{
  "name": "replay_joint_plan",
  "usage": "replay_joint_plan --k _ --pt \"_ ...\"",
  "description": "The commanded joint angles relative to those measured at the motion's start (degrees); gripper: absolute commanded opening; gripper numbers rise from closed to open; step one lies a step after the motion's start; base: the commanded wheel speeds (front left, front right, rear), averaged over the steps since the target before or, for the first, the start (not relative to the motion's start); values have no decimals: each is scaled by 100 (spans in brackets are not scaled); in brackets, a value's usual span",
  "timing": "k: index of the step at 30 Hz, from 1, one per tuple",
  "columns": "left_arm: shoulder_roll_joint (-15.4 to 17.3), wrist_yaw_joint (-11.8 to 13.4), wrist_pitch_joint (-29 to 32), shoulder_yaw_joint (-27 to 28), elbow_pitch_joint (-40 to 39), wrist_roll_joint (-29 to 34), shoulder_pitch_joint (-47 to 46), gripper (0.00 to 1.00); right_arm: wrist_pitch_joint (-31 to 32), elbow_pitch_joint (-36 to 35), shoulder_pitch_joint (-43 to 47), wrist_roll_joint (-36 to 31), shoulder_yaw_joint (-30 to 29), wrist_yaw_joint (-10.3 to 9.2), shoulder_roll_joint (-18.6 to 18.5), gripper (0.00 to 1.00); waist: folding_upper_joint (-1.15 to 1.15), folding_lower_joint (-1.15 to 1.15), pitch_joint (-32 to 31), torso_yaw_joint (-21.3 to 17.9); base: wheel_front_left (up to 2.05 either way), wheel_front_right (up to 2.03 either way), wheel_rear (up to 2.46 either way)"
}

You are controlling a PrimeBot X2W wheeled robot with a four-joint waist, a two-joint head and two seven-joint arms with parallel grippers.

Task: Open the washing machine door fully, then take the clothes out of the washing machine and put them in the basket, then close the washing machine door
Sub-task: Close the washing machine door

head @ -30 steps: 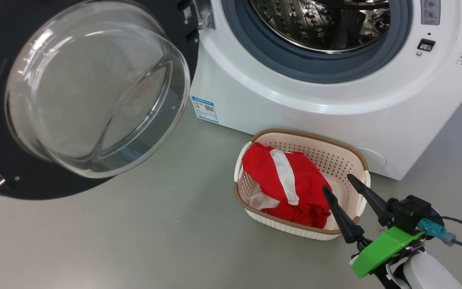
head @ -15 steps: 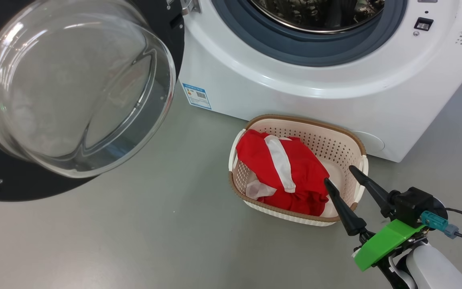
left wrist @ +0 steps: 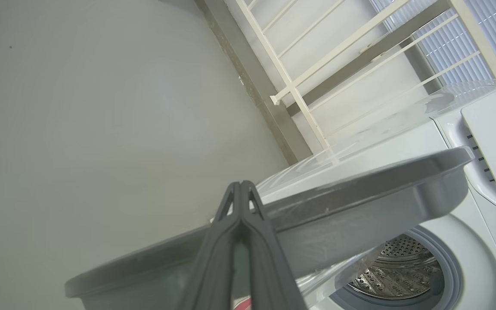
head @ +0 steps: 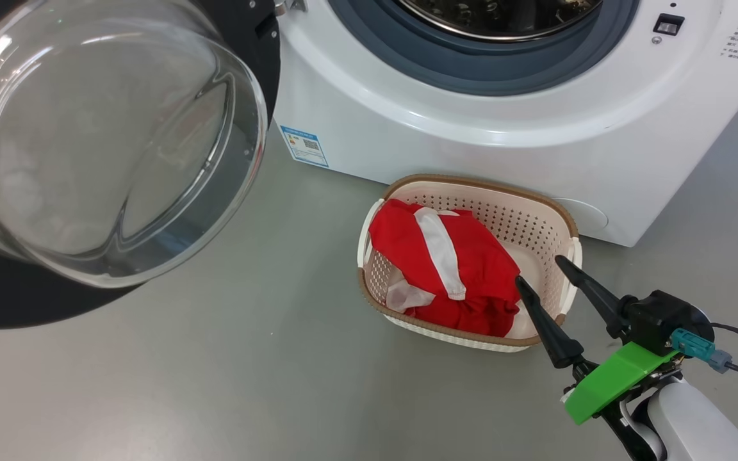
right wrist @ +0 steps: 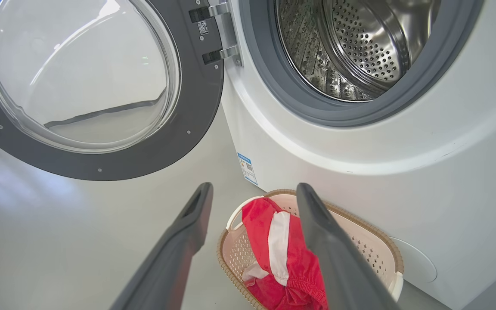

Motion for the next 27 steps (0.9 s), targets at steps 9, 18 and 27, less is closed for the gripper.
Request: replay_joint_plan --k 9,18,27 --pt "449 -23 553 -45 -468 -254 263 0 -68 -139 -83 -94 112 9 10 100 0 0 -23 -71 0 0 0" --pt "510 -23 1346 -160 -1385 -719 727 0 -68 -188 2 -88 43 9 112 100 0 0 -207 -96 0 0 0" --pt "523 -23 2243 -164 -2403 -1364 1135 0 -68 -220 139 -73 -44 9 159 100 0 0 -385 -116 0 0 0"
